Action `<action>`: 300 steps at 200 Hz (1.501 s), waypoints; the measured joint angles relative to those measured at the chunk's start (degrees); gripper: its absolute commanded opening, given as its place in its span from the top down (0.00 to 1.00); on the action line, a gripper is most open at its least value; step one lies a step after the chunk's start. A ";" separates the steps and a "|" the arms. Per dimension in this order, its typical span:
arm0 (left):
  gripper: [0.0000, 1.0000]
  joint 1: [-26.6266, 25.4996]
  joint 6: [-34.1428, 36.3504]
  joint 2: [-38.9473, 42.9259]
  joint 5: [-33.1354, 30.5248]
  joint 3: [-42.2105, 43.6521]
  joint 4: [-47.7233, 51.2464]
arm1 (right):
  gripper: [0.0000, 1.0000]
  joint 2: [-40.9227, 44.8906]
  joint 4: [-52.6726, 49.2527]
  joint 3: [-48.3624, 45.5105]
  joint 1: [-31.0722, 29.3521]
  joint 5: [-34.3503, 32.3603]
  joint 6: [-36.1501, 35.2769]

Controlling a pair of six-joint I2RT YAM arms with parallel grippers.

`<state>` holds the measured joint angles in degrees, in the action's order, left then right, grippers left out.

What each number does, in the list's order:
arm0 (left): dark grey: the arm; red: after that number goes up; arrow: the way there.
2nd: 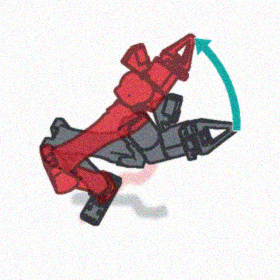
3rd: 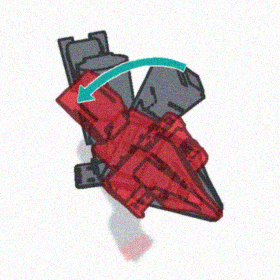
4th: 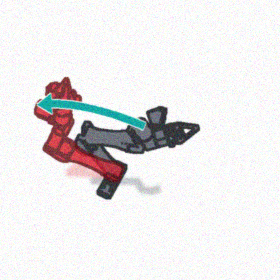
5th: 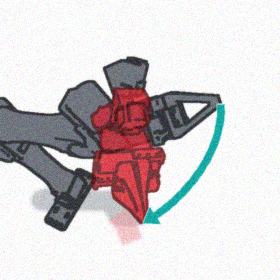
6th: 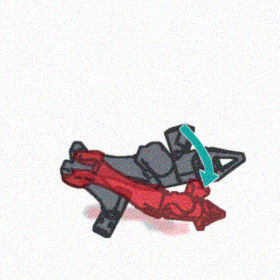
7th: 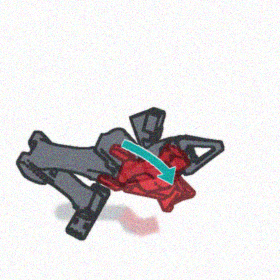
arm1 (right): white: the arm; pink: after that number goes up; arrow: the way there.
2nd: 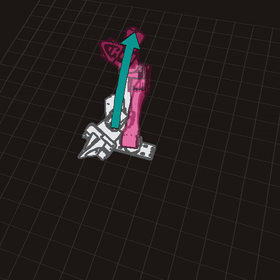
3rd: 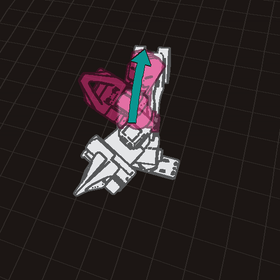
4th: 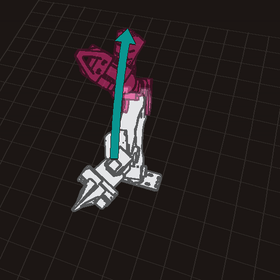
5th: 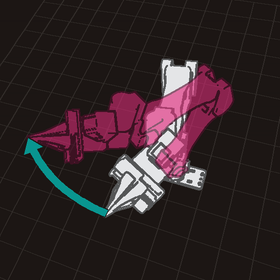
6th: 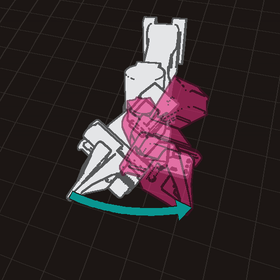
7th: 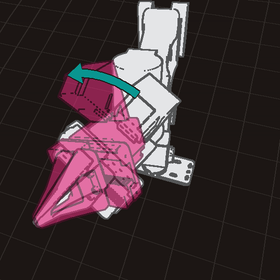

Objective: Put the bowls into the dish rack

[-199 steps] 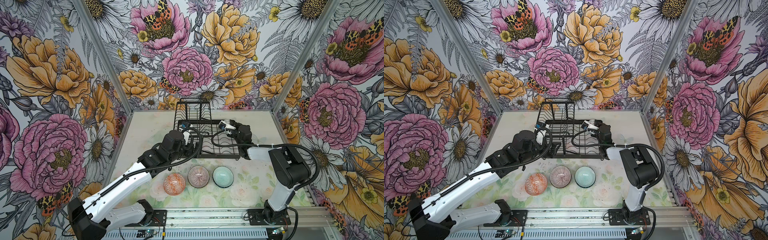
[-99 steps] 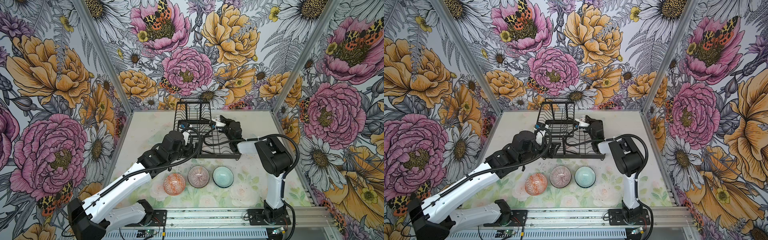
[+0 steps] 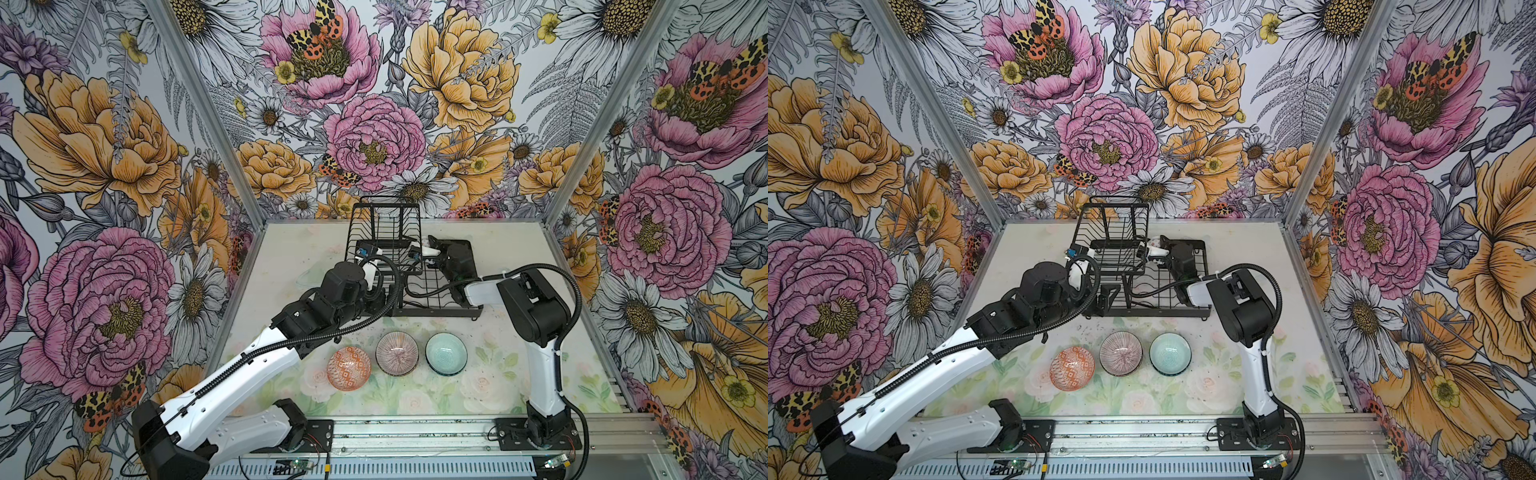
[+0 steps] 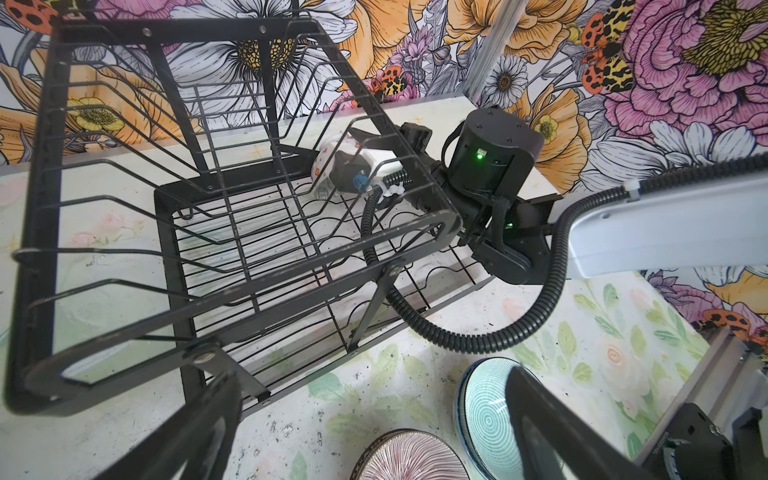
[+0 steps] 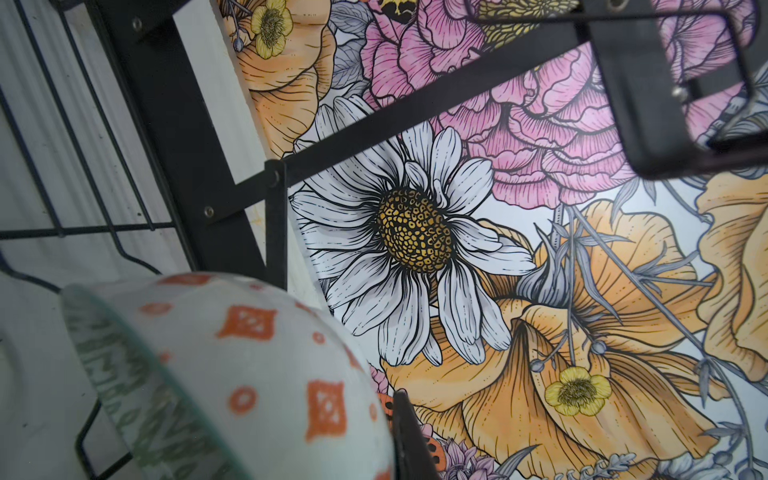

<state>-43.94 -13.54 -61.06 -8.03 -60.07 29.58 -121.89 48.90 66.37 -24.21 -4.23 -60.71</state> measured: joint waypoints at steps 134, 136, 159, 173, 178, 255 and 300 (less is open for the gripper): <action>0.01 0.02 -0.02 0.24 0.00 0.96 0.02 | 1.00 -7.17 2.78 6.19 -3.39 -3.67 1.73; 0.01 0.04 -0.04 0.26 0.00 0.96 0.04 | 1.00 -7.19 2.75 6.19 -3.37 -3.69 1.73; 0.01 0.22 -0.04 0.57 0.00 1.49 0.00 | 1.00 -7.21 2.60 6.19 -3.37 -3.69 1.73; 0.01 0.22 -0.09 0.59 0.00 1.75 0.02 | 1.00 -7.21 2.60 6.19 -3.37 -3.65 1.73; 0.01 0.22 -0.15 0.59 0.00 1.81 0.00 | 1.00 -7.21 2.60 6.19 -3.37 -3.67 1.73; 0.01 0.22 -1.11 0.76 0.00 2.67 0.02 | 0.90 -7.15 0.24 6.45 -3.65 -3.69 3.80; 0.01 0.26 -1.38 1.70 0.00 2.89 0.02 | 0.85 -7.02 -2.43 7.76 -3.63 -3.67 4.44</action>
<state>-43.68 -14.92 -59.35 -8.03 -57.19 29.61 -128.90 46.48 74.13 -27.83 -7.90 -56.27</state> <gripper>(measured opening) 0.988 0.135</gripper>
